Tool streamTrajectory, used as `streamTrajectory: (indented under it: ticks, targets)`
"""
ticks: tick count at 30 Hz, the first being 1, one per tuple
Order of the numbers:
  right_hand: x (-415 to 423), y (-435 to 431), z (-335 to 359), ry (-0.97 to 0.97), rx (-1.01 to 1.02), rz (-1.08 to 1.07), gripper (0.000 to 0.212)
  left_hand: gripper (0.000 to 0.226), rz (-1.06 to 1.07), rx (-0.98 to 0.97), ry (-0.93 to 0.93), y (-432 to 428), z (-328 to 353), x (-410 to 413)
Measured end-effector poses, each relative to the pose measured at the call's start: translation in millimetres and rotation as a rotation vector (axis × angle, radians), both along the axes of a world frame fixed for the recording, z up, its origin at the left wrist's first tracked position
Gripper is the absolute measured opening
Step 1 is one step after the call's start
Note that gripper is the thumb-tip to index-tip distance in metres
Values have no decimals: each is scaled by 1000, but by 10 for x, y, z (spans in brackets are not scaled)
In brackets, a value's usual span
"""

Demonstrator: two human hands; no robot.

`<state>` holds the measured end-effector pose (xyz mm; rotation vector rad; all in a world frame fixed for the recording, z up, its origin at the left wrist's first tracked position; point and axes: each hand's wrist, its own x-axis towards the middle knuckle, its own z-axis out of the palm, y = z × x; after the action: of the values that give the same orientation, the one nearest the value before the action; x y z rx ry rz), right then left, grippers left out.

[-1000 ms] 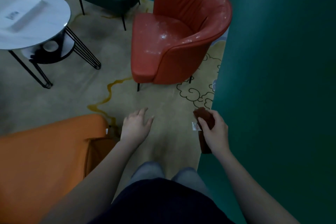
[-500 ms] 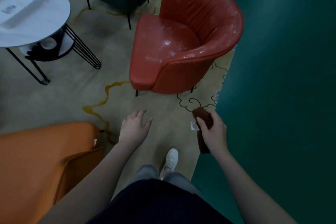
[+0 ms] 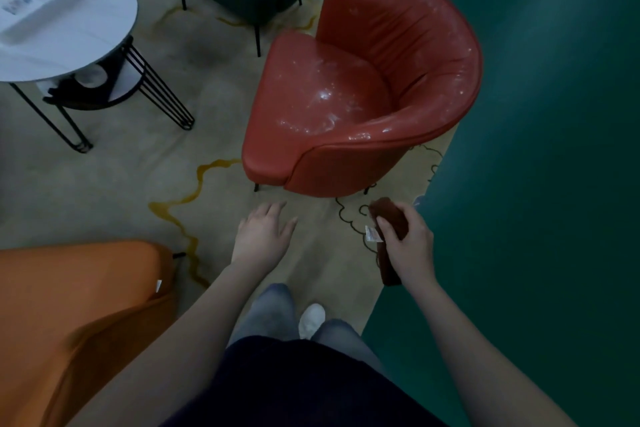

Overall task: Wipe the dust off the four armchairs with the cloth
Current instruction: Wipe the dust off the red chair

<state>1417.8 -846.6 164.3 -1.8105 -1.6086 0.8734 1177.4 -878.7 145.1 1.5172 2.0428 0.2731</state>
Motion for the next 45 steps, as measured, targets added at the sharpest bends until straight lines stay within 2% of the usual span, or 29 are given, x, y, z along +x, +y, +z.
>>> streamTrajectory:
  ticks: [6, 15, 27, 35, 45]
  targets:
    - [-290, 393, 0, -32, -16, 42, 22, 49, -6, -10, -11, 435, -47, -246]
    - [-740, 1027, -63, -72, -24, -29, 23, 47, -62, 37, -59, 1408, -51, -696]
    - [-775, 1573, -157, -86, -32, -134, 27, 48, -226, 18, -101, 2082, -269, -559]
    - [-533, 1940, -251, -133, -25, -54, 28, 49, -199, -3, -90, 2268, -394, -247]
    - [-171, 2576, -498, -215, -85, 249, 31, 48, 54, -43, -93, 2369, -657, 269]
